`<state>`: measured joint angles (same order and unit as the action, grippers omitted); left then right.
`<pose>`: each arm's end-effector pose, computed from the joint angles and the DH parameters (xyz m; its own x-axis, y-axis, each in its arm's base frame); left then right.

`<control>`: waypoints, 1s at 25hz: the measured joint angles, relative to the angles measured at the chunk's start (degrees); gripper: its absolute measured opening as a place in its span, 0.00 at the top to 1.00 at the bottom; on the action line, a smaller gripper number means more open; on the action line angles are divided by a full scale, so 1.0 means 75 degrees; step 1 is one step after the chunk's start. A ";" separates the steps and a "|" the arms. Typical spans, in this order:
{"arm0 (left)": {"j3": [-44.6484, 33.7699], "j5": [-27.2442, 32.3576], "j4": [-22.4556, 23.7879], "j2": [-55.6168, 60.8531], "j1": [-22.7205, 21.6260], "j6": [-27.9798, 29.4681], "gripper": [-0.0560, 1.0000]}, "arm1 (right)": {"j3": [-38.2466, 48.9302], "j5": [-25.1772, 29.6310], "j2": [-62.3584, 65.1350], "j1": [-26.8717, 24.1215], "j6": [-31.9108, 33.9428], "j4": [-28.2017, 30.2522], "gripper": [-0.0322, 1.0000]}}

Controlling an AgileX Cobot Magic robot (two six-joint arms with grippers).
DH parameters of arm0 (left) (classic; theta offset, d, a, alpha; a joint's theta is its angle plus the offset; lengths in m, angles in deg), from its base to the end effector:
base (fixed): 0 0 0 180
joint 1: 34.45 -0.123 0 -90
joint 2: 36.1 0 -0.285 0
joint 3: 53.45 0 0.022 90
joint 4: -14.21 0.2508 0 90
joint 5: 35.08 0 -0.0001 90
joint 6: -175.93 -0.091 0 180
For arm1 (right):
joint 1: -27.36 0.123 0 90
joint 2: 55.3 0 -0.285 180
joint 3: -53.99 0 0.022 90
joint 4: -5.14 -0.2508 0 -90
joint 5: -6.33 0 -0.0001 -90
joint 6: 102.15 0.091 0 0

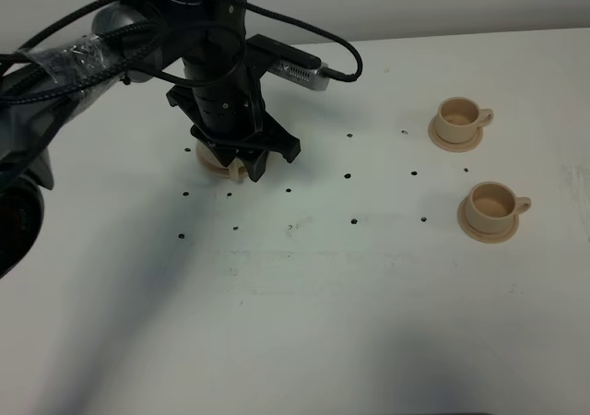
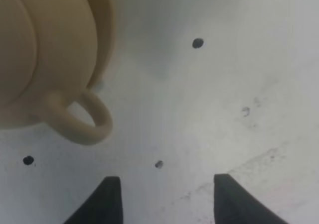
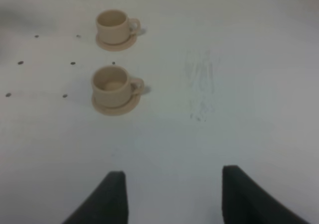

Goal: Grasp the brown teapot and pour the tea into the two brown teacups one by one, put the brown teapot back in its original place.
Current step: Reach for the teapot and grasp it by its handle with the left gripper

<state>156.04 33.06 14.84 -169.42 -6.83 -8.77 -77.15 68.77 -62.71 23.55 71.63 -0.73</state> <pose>0.4053 -0.2110 0.2016 -0.8343 0.5336 -0.1383 0.5361 0.8439 0.0221 -0.0062 0.0087 0.2739 -0.4757 -0.0292 -0.8791 -0.0424 0.9990 -0.0103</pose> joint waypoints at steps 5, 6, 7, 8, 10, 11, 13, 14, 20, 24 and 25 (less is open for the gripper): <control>0.0000 0.0000 -0.0181 0.0231 -0.0090 0.0789 0.54 | 0.0000 0.0000 0.0000 0.0000 0.0000 0.0000 0.56; 0.0000 0.0000 -0.0314 0.0231 -0.0142 0.0998 0.54 | 0.0000 0.0000 0.0000 0.0000 0.0000 0.0000 0.56; 0.0000 0.0000 -0.0450 0.0231 -0.0184 0.1217 0.54 | 0.0000 0.0000 0.0000 0.0000 0.0000 0.0000 0.56; 0.0000 0.0000 -0.0615 0.0231 -0.0244 0.1404 0.54 | 0.0000 0.0000 0.0000 0.0000 0.0000 0.0000 0.56; 0.0000 0.0000 -0.0850 0.0231 -0.0325 0.1826 0.54 | 0.0000 0.0000 0.0000 0.0000 0.0000 0.0000 0.56; 0.0000 0.0000 -0.0901 0.0231 -0.0372 0.1973 0.54 | 0.0000 0.0000 0.0000 0.0000 0.0000 0.0000 0.56; 0.0000 0.0000 -0.0996 0.0231 -0.0450 0.2212 0.54 | 0.0000 0.0000 0.0000 0.0000 0.0000 0.0000 0.56; 0.0000 0.0000 -0.1003 0.0231 -0.0463 0.2286 0.54 | 0.0000 0.0000 0.0000 0.0000 0.0000 0.0000 0.56; 0.0000 0.0000 -0.1039 0.0231 -0.0699 0.2460 0.54 | 0.0000 0.0000 0.0000 0.0000 0.0000 0.0000 0.56; 0.0000 0.0000 -0.1025 0.0162 -0.0857 0.2486 0.54 | 0.0000 0.0000 0.0000 0.0000 0.0000 0.0000 0.56; 0.0000 0.0000 -0.1025 0.0120 -0.0876 0.2486 0.54 | 0.0000 0.0000 0.0000 0.0000 0.0000 0.0000 0.56</control>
<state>156.04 33.06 7.15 -168.52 -13.40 9.88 -77.15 68.77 -62.71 23.55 71.63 -0.73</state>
